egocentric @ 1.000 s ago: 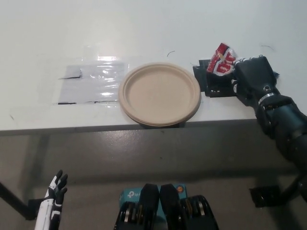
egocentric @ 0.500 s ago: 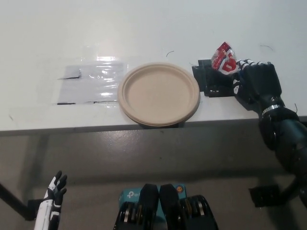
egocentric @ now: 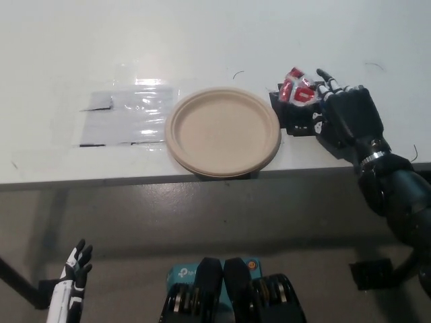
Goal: The robot picks up a small bag of sunflower seeds on the right hand side and take it to the empty plate on the left hand side then pours some sunflower seeds on to the plate.
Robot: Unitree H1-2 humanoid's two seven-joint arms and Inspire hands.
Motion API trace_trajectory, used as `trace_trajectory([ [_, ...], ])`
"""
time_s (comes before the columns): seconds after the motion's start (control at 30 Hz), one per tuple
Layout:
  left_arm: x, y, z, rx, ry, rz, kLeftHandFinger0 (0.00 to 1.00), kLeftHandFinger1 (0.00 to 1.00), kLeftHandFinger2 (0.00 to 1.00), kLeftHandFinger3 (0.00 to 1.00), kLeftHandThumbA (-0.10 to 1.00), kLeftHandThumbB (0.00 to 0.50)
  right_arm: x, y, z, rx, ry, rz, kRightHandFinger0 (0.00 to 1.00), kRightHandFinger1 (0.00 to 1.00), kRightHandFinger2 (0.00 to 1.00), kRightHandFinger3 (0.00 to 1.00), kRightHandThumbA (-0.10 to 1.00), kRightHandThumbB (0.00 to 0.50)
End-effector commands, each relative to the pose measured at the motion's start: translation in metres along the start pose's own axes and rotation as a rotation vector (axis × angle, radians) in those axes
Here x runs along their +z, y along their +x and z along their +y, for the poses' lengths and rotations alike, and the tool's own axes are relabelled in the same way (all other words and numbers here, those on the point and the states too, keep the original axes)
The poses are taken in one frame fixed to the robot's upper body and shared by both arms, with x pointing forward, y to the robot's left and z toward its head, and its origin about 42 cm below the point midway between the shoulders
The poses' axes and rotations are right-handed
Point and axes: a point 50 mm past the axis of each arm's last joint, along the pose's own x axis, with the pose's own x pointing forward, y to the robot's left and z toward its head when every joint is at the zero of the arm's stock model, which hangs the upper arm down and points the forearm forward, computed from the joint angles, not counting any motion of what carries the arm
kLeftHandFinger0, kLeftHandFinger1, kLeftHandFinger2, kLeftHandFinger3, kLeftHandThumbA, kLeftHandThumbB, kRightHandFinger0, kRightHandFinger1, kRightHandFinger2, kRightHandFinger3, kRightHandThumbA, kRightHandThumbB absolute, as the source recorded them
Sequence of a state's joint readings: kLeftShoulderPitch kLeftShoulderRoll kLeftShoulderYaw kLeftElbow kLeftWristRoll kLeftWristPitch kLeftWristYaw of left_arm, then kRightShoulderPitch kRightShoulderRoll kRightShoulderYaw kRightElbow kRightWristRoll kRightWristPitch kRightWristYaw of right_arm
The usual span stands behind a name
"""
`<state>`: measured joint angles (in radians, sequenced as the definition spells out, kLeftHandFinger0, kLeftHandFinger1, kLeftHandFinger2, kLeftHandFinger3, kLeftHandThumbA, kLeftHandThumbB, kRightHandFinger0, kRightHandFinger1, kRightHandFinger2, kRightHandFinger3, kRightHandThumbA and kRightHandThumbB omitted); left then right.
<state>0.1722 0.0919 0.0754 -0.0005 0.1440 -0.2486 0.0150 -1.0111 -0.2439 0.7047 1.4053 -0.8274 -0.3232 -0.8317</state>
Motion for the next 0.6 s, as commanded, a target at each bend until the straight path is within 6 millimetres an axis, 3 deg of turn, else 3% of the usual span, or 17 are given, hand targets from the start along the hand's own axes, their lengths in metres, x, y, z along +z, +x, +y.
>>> trace_trajectory([
  [0.0,0.008,0.003,0.006,0.039,0.015,-0.05,1.0,1.0,1.0,1.0,1.0,0.0,0.009,0.045,-0.051,-0.19,-0.034,-0.148,0.0,0.4,0.93,0.72,-0.1,0.17],
  [0.03,0.009,0.003,0.006,0.041,0.017,-0.052,1.0,1.0,1.0,1.0,1.0,0.0,0.012,0.048,-0.052,-0.191,-0.028,-0.165,0.0,0.38,0.93,0.74,-0.1,0.163],
  [0.1,0.009,0.004,0.006,0.041,0.024,-0.056,1.0,1.0,1.0,1.0,1.0,0.0,0.014,0.05,-0.054,-0.194,-0.028,-0.181,0.0,0.24,0.91,0.8,-0.1,0.156],
  [0.23,0.01,0.006,0.006,0.038,0.024,-0.059,1.0,1.0,1.0,1.0,1.0,0.0,0.018,0.057,-0.059,-0.194,-0.033,-0.199,0.0,0.09,0.88,0.72,-0.1,0.209],
  [0.4,0.011,0.009,0.007,0.035,0.035,-0.072,1.0,1.0,1.0,1.0,1.0,0.0,0.02,0.056,-0.06,-0.208,-0.047,-0.219,0.0,0.13,0.89,0.71,-0.1,0.216],
  [0.57,0.012,0.008,0.008,0.029,0.037,-0.071,1.0,1.0,1.0,1.0,1.0,0.0,0.019,0.056,-0.06,-0.197,-0.079,-0.242,0.0,0.24,0.91,0.74,-0.1,0.209],
])
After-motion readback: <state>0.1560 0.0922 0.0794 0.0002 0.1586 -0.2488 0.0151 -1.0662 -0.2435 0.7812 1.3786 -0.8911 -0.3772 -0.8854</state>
